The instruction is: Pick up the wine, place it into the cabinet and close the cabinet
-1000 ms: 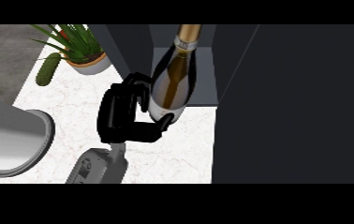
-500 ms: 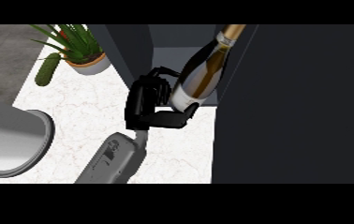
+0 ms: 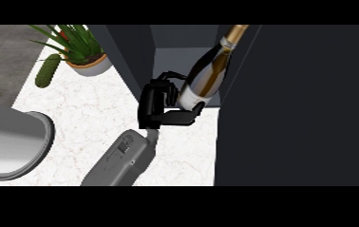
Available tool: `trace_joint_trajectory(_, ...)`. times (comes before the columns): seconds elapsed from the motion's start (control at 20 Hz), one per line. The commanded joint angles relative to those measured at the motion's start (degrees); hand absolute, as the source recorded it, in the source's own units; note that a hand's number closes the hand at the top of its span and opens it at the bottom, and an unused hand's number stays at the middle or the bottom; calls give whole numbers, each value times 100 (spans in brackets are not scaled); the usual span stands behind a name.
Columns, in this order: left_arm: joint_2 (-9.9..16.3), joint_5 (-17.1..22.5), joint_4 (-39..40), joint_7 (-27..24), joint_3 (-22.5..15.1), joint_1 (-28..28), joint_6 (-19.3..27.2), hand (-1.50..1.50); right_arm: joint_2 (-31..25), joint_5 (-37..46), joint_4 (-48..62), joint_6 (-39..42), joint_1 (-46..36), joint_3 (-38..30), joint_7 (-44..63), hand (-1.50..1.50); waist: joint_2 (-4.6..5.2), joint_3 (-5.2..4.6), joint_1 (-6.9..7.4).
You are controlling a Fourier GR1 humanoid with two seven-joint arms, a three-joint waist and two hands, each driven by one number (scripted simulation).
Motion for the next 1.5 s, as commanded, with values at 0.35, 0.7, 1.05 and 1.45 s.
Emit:
trace_joint_trajectory(0.35,-1,777,1330,-1018,-110,-106,-360,150,-198,-327,209,67,-266,-338,129,-150,2,0,5)
trace_joint_trajectory(0.7,-1,1780,1789,-1246,-70,-505,-696,150,-18,-168,-20,17,20,-110,98,-150,8,-2,-41)
trace_joint_trajectory(1.05,-1,2272,2878,-1779,-132,-1130,-1198,150,55,-147,-46,36,55,9,88,-150,19,-2,-75)
trace_joint_trajectory(1.45,-1,2590,3782,-1720,35,-1679,-1683,150,18,-339,-105,149,209,-106,46,-150,29,-3,-110)
